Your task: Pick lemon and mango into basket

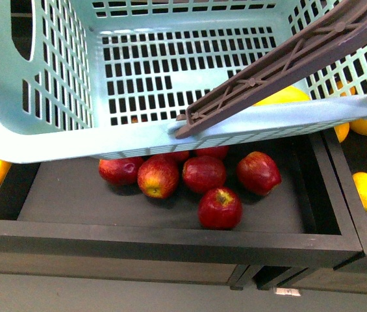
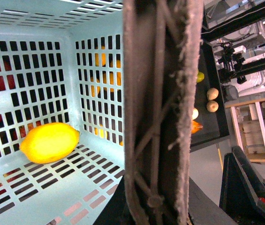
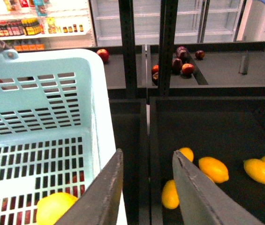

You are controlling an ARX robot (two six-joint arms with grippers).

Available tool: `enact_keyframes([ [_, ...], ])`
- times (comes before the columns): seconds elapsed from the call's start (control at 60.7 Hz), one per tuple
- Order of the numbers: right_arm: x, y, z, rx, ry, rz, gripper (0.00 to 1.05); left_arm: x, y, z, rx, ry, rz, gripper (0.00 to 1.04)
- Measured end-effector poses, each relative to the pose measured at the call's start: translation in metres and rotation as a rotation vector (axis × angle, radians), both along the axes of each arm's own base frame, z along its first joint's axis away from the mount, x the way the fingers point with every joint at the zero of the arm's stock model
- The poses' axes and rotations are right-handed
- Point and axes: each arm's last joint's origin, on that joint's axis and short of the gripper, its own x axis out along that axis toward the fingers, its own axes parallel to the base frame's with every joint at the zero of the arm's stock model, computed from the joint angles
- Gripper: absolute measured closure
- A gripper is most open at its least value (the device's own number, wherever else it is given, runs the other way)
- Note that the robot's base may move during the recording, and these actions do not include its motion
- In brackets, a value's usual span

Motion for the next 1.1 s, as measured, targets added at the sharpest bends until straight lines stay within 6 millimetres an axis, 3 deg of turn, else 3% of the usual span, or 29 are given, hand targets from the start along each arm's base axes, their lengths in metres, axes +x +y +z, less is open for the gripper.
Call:
enact_keyframes([
  [0.165,-0.017,0.000,-0.018,-0.014,0.008,-0.001,1.02,0.000,0.000,0.000,0.000,0.000,0.001,0.99],
  [0.362,-0.036,0.000,-0.033,-0.024,0.003,-0.002,1.02,0.000,0.000,0.000,0.000,0.001,0.000,0.99],
  [0.906,-0.039,0.000,-0.035,-0.024,0.000,-0.003,0.11,0.000,0.000,0.000,0.000,0.000,0.001,0.99],
  [0.955,-0.039,-0.001,-0.035,-0.024,0.001,-0.004,0.07,0.000,-0.001,0.000,0.000,0.000,-0.002,0.99],
  [1.103,-0.039,-0.001,-0.035,-0.024,0.000,-0.004,0.09,-0.003,-0.004,0.000,-0.014,0.013,-0.028,0.99],
])
